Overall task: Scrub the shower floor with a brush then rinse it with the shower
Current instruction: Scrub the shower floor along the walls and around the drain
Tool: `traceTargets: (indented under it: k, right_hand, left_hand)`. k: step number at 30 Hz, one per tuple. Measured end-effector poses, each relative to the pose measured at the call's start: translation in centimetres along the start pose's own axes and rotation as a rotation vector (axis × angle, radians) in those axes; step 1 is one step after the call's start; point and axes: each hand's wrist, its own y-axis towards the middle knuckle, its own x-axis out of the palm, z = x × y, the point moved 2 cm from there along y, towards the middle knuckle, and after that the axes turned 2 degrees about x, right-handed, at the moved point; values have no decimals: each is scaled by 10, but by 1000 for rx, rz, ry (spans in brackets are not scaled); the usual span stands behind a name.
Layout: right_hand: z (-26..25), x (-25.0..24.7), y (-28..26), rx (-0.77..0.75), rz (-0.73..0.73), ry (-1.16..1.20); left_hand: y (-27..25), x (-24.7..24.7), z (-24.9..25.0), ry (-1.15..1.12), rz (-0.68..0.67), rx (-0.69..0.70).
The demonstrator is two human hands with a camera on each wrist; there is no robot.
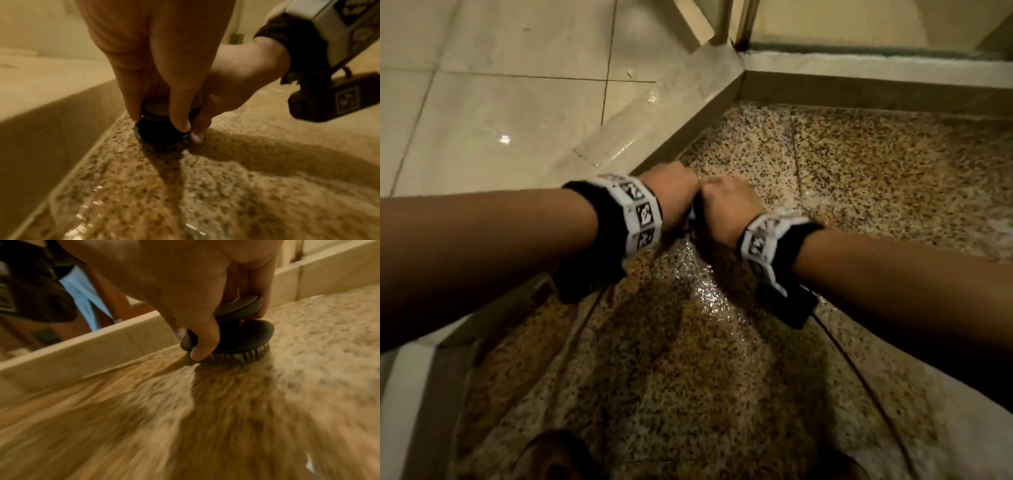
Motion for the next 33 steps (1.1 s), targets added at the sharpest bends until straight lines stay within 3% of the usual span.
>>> traceTargets:
  k: [4, 10, 15, 18, 23, 25, 33]
  right_hand:
    - [-1, 21, -43, -129, -24, -7]
    - [-6, -9, 19, 51, 75, 8]
    - [-8, 9, -22, -52, -29, -6]
    - [-8, 3, -2, -14, 18, 25]
    - [-3, -13, 34, 121, 64, 103]
    - [1, -7, 34, 107, 54, 106]
    - [-17, 18, 30, 2, 77, 221]
  left_hand:
    - [-29, 43, 3, -102, -83, 55]
    - [9, -5, -16, 60, 71, -46]
    - [-24, 30, 1, -22, 2, 6]
    - [-11, 23, -11, -15, 28, -20]
    - [18, -8, -19, -22, 140, -29]
    - [13, -8, -21, -57, 175, -45]
    - [-10, -44, -71, -400, 590, -234]
